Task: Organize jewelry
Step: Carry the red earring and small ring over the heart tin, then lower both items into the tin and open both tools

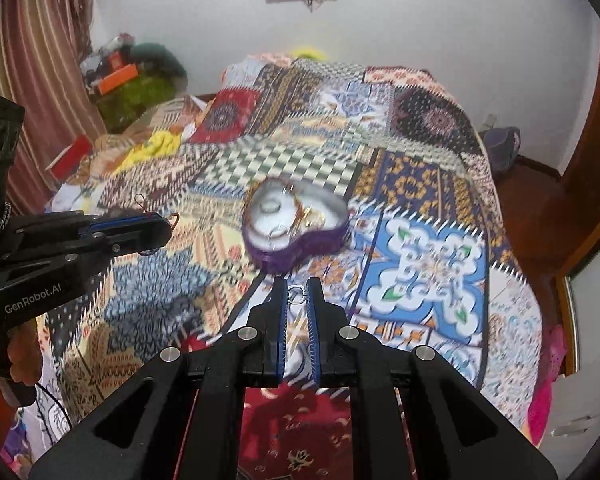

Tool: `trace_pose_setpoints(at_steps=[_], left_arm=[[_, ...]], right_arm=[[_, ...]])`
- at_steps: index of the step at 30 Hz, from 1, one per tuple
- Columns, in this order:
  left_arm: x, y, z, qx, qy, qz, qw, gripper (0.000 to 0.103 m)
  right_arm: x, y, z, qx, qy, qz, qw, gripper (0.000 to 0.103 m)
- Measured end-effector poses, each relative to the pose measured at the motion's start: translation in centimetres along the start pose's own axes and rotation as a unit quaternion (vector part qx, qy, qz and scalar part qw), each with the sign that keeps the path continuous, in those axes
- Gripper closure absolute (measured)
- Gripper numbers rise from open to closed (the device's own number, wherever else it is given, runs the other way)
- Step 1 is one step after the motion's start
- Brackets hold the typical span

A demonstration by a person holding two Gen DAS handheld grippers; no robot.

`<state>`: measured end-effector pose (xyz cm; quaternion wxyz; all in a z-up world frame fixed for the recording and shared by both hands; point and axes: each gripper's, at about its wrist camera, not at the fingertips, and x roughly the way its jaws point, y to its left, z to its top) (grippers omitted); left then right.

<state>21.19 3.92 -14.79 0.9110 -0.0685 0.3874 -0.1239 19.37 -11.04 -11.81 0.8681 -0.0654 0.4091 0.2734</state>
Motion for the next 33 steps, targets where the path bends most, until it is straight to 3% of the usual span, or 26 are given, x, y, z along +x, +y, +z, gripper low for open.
trace_pose_setpoints(at_steps=[14,33], left_arm=[[1.6,-0.2,3.2,0.012,-0.022,-0.003,0.9997,0.097],[8.0,1.3,4.4,-0.001,0.028,-0.026,0.9993,0.097]], right_arm=[[1.0,-0.5,2.9,0.005,-0.030,0.005,1.000,0.095],[4.9,-2.5,4.1,0.017,-0.008,0.004,1.000,0.095]])
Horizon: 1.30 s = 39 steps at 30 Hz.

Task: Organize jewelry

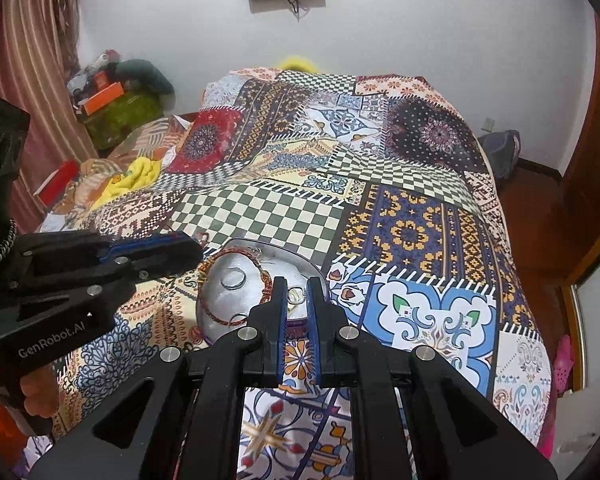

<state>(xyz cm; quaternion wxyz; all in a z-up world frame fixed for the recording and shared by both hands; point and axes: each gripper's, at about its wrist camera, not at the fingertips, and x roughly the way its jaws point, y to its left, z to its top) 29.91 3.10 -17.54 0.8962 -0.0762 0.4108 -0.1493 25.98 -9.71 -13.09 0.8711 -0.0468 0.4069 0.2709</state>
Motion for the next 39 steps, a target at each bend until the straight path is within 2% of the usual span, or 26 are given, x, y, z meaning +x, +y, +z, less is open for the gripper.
trace_pose_setpoints(at_steps=[8,16,33,35,37,39], left_arm=[[2.0,0.6,0.3,-0.001,0.021,-0.005,0.9998,0.097],[2.4,0.8,0.3,-0.009,0.034,-0.007,0.9994,0.097],[-0.1,1.0,0.1,0.002,0.013,0.015,0.9998,0.092],[-0.5,1.0,0.1,0.001,0.010,0.017,0.9998,0.092],[-0.9,1.0,0.2,0.001,0.008,0.020,0.9998,0.092],[-1.6,0.9,0.2,0.001,0.003,0.023,0.9997,0.092]], right_arm=[[1.3,-0.1,0.3,-0.009,0.014,0.006,1.000,0.095],[2.5,0.5,0.3,-0.021,0.032,0.023,0.999,0.095],[3.4,2.2,0.2,-0.055,0.055,0.035,0.996,0.095],[3.3,2.3,0.3,-0.056,0.058,0.033,0.996,0.091],[3.2,2.3,0.3,-0.055,0.057,0.033,0.996,0.080],[2.8,2.4,0.4,-0.056,0.052,0.027,0.997,0.078]])
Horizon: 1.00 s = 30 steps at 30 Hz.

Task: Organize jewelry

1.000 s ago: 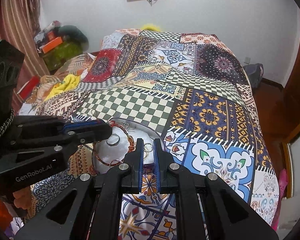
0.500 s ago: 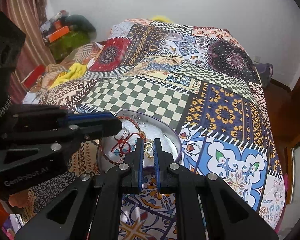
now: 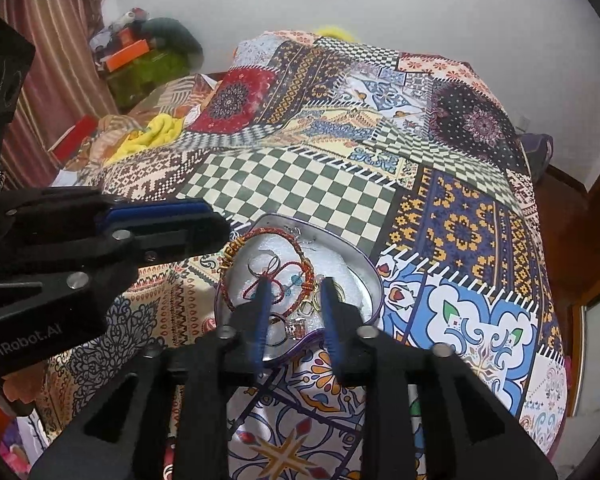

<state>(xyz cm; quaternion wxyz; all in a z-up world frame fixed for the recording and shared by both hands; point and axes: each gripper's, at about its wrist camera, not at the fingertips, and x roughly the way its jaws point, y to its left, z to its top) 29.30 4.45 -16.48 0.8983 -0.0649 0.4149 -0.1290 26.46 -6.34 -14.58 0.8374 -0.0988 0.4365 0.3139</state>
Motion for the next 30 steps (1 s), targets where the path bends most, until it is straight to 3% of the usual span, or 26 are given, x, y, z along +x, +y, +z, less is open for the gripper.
trace_pose_setpoints(at_steps=[8,15,17,22,28,30], left_arm=[[-4.3,-1.6,0.1,0.015,-0.041,0.036,0.9984,0.091],[-10.6,-4.4,0.2,0.037,-0.105,0.059,0.9921,0.089],[-12.9,-5.3,0.1,0.040,-0.132,0.064,0.9885,0.082],[-19.4,-8.2,-0.8,0.061,-0.217,0.084,0.9706,0.074],[-25.8,-11.7,-3.5,0.085,-0.322,0.124,0.9349,0.045],[-27.1,-12.2,-4.3,0.080,-0.341,0.119,0.9289,0.038]], right_arm=[[-4.0,0.7,0.3,-0.001,-0.037,-0.022,0.999,0.078],[-11.2,1.8,0.5,0.000,-0.109,-0.045,0.993,0.078],[-13.6,2.3,0.5,-0.001,-0.137,-0.052,0.989,0.078],[-20.7,3.9,-0.2,0.005,-0.224,-0.060,0.973,0.078],[-28.2,6.4,-2.5,0.014,-0.335,-0.090,0.938,0.077],[-29.8,7.2,-3.5,0.017,-0.363,-0.100,0.926,0.072]])
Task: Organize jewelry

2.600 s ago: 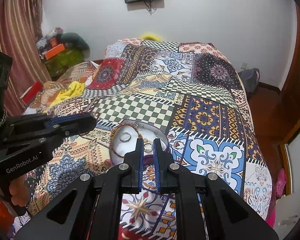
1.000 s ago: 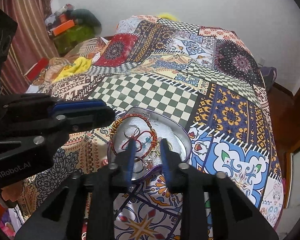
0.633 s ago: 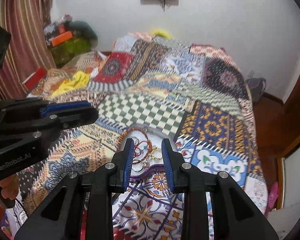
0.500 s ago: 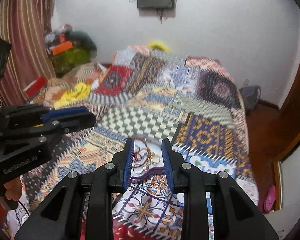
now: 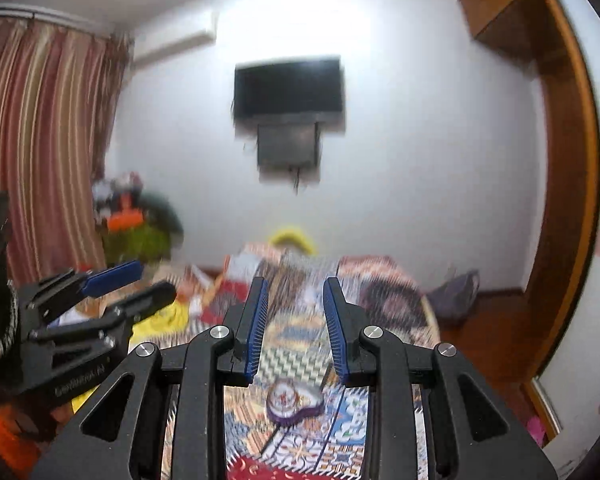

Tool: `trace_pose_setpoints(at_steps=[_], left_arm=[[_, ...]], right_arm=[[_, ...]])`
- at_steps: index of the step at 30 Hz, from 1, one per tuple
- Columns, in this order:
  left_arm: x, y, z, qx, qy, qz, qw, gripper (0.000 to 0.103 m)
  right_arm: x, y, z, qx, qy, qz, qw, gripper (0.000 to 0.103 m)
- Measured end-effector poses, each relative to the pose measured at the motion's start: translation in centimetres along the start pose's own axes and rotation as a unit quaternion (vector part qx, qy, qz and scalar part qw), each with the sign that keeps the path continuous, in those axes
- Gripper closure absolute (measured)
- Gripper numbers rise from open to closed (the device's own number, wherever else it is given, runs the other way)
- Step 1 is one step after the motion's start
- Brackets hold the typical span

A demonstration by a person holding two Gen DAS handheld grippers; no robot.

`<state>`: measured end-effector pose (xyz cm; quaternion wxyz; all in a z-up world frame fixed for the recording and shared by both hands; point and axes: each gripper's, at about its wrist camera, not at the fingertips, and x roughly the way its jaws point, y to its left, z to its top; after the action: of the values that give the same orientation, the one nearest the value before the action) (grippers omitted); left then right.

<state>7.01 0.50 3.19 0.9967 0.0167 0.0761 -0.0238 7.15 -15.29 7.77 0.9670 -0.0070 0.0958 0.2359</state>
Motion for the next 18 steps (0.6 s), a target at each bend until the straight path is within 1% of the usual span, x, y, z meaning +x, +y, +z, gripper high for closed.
trace_pose_setpoints(at_steps=[1,2,3,4,5,6,7,8,9,10,11,13,16,18], left_arm=[[-0.8,0.0,0.1,-0.007,-0.008,0.001,0.9999,0.035],[-1.2,0.0,0.3,-0.010,-0.013,0.003,0.9999,0.033],[-1.7,-0.1,0.3,-0.012,-0.016,0.005,0.9998,0.030],[-1.9,-0.2,0.3,-0.013,-0.018,0.007,0.9997,0.023],[-2.4,-0.2,0.2,-0.016,-0.021,0.010,0.9996,0.015],[-2.6,-0.1,0.1,-0.020,-0.025,0.011,0.9994,0.012],[-2.9,-0.1,0.0,-0.023,-0.028,0.012,0.9993,0.010],[-3.1,-0.1,-0.1,-0.026,-0.029,0.013,0.9992,0.008],[-3.3,-0.1,-0.1,-0.027,-0.029,0.014,0.9991,0.007],[-3.4,-0.1,-0.1,-0.028,-0.027,0.017,0.9991,0.006],[-3.4,-0.1,-0.2,-0.029,-0.026,0.020,0.9990,0.004],[-4.0,-0.4,-0.2,-0.030,-0.024,0.022,0.9990,0.004],[-4.0,-0.3,-0.3,-0.035,-0.020,0.021,0.9990,0.003],[-4.0,-0.3,-0.5,-0.037,-0.015,0.017,0.9991,0.003]], right_arm=[[-0.9,0.2,0.1,0.002,-0.013,-0.006,1.000,0.064],[-1.3,0.3,0.0,0.004,-0.023,-0.011,1.000,0.059],[-2.2,0.5,-0.1,0.007,-0.037,-0.020,0.999,0.051],[-2.5,0.7,-0.2,0.007,-0.045,-0.026,0.999,0.046],[-2.7,0.8,-0.4,0.007,-0.050,-0.033,0.998,0.044],[-3.0,1.1,-0.5,0.007,-0.055,-0.040,0.998,0.038],[-3.2,1.3,-0.7,0.006,-0.059,-0.048,0.997,0.030],[-3.2,1.4,-0.8,0.006,-0.061,-0.054,0.997,0.026],[-3.2,1.4,-1.0,0.008,-0.066,-0.063,0.996,0.018],[-3.2,1.4,-1.2,0.011,-0.068,-0.069,0.995,0.014],[-3.6,1.4,-1.2,0.013,-0.069,-0.072,0.995,0.012],[-3.6,1.5,-1.3,0.015,-0.068,-0.076,0.995,0.005],[-3.8,1.5,-1.4,0.015,-0.067,-0.089,0.994,0.002],[-3.8,1.5,-1.4,0.013,-0.063,-0.088,0.994,0.002]])
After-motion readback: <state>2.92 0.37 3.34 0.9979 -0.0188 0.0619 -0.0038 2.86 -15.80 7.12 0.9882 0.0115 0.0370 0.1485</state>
